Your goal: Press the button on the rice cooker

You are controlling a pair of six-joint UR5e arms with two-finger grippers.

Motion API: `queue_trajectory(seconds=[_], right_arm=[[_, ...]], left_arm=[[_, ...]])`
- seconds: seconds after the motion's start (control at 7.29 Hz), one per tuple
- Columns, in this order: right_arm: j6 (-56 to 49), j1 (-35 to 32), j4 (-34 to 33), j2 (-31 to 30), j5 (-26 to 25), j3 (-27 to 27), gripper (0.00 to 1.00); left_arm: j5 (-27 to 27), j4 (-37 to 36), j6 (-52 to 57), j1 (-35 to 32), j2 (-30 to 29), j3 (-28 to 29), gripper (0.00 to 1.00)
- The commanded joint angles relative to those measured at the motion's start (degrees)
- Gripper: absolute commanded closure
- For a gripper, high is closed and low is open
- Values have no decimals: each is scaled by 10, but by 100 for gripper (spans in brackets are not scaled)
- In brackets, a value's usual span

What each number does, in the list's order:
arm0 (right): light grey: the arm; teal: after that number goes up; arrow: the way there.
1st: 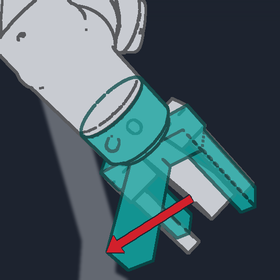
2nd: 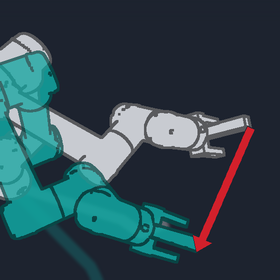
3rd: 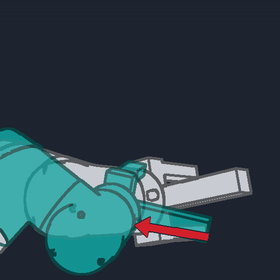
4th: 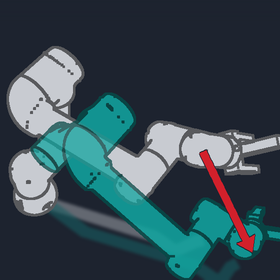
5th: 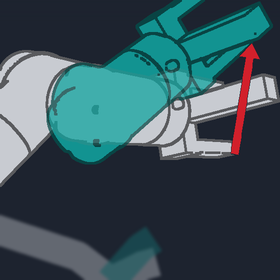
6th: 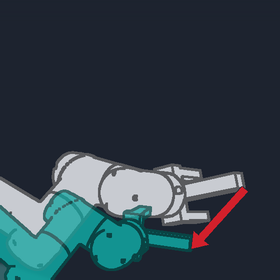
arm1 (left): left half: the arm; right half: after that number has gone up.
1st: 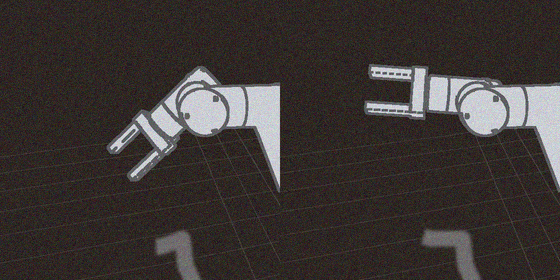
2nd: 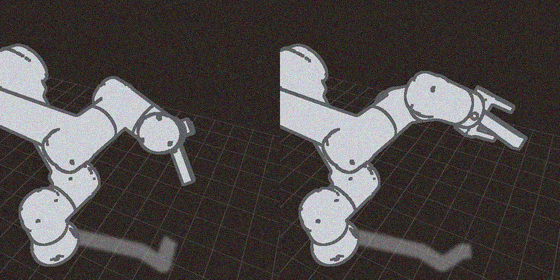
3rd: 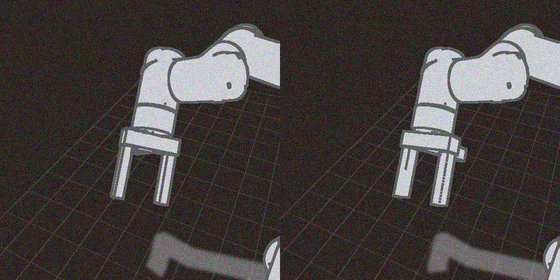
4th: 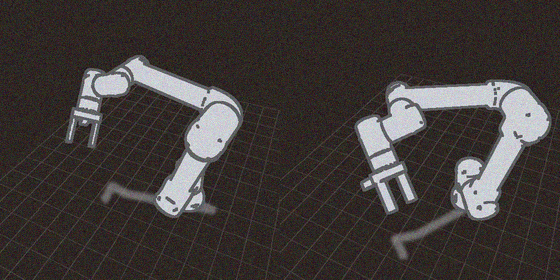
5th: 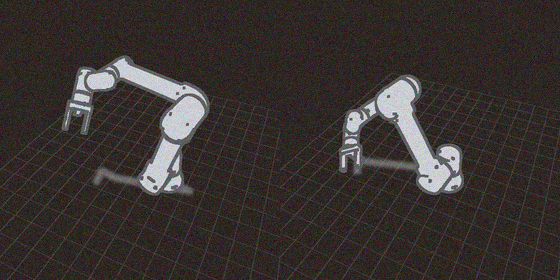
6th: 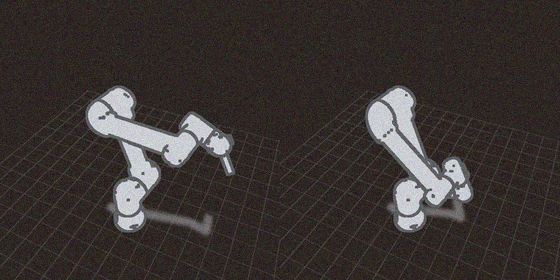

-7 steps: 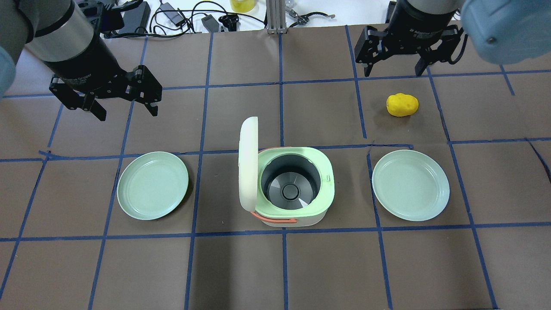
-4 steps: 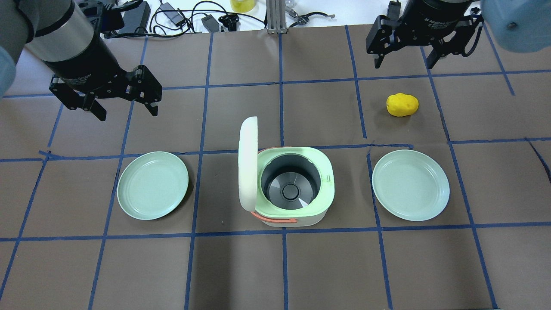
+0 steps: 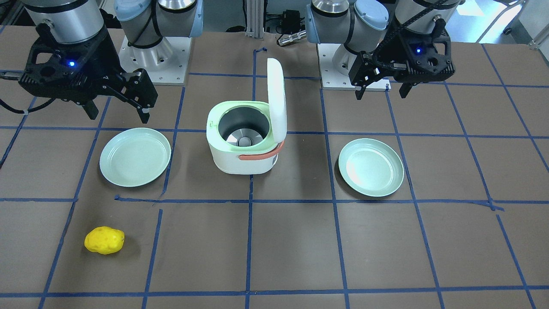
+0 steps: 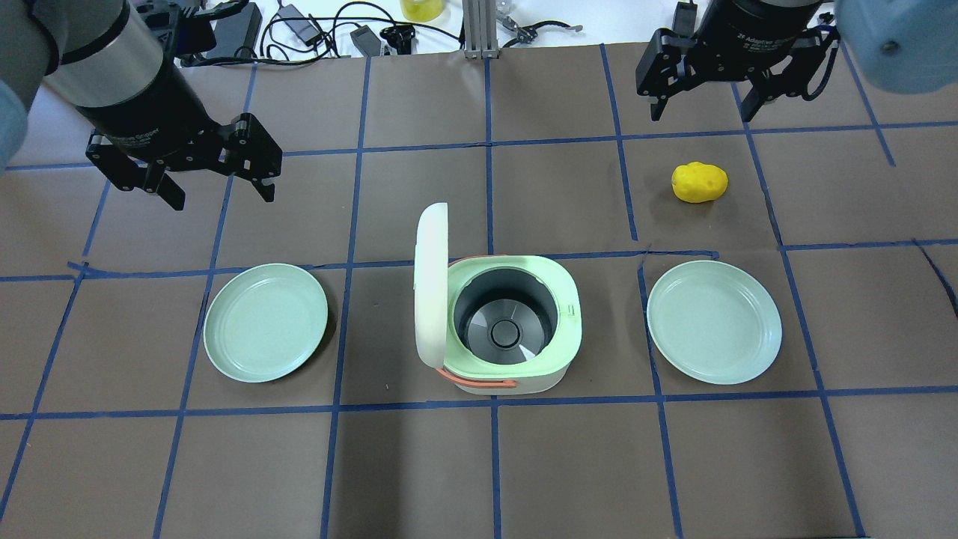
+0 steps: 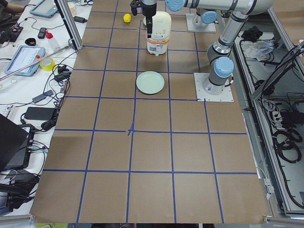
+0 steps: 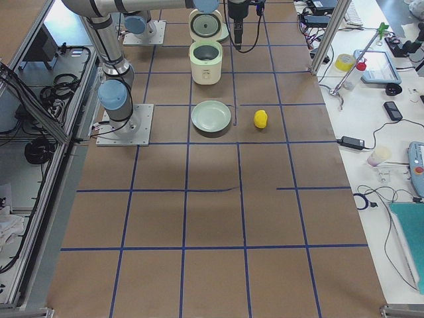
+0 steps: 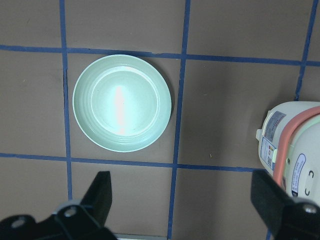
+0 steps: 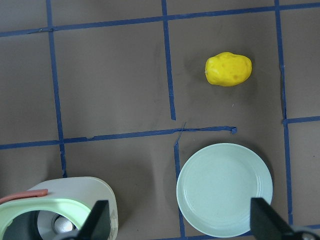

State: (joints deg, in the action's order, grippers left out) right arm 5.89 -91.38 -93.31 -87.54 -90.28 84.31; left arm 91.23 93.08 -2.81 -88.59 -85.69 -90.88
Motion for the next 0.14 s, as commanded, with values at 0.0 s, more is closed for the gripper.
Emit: queue_trajectory(seconds=[0.0], right_arm=[[0, 0, 0, 0, 4, 1, 0]], left_arm=[[0, 0, -1, 0, 0, 0, 0]])
